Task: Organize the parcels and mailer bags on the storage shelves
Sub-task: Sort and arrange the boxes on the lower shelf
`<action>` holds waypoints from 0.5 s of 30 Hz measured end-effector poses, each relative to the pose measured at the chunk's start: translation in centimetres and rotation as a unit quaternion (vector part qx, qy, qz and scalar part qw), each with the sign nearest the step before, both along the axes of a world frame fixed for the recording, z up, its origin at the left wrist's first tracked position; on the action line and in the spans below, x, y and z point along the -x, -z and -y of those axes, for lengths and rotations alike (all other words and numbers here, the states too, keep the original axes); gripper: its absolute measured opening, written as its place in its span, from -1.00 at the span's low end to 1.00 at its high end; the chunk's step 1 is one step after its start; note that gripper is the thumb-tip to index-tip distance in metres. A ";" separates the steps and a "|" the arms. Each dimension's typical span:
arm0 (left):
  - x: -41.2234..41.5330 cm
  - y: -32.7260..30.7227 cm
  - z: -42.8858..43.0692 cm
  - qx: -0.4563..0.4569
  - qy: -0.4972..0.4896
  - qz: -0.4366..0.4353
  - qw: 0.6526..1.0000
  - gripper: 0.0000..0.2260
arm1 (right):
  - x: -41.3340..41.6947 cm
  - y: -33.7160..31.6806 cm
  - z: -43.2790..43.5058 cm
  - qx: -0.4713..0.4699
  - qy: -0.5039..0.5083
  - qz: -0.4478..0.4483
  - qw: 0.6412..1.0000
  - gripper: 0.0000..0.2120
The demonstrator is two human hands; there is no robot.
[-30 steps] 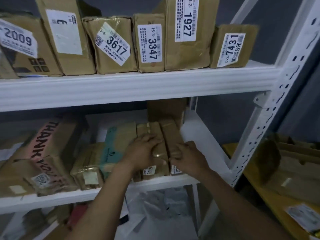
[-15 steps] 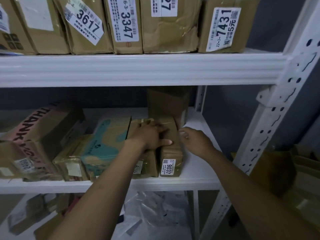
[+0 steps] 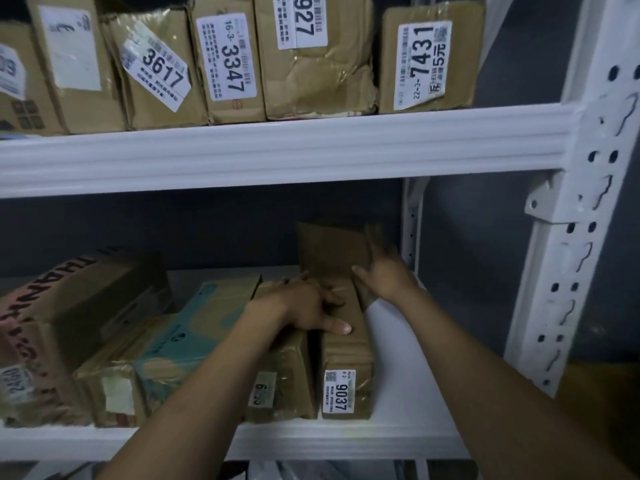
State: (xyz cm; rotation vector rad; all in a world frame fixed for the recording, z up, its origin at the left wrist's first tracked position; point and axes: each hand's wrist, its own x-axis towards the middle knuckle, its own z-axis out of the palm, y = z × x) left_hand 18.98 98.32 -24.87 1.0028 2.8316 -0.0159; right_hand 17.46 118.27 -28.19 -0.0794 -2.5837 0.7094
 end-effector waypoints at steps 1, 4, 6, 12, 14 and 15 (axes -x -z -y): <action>-0.1 0.0 0.0 -0.004 -0.002 -0.002 1.000 -0.33 | 0.4 0.0 -0.1 0.002 -0.006 -0.013 1.000 -0.25; -0.6 -0.2 0.1 -0.006 -0.005 -0.011 1.000 -0.35 | 0.9 0.1 0.0 -0.003 -0.004 -0.080 0.997 -0.33; -0.9 -0.3 0.1 -0.003 -0.006 -0.017 1.000 -0.35 | 0.9 0.1 0.3 -0.011 0.002 -0.116 0.993 -0.41; -0.8 -0.3 0.2 0.002 -0.007 -0.010 1.000 -0.34 | 0.1 0.0 0.2 -0.034 0.012 -0.181 0.983 -0.62; -0.8 -0.4 0.2 0.005 -0.010 -0.007 1.000 -0.34 | -1.0 0.1 0.2 -0.013 0.019 -0.210 0.978 -0.69; -0.8 -0.5 0.2 0.009 -0.012 -0.008 1.000 -0.34 | -1.8 0.3 0.3 -0.003 0.022 -0.226 0.974 -0.70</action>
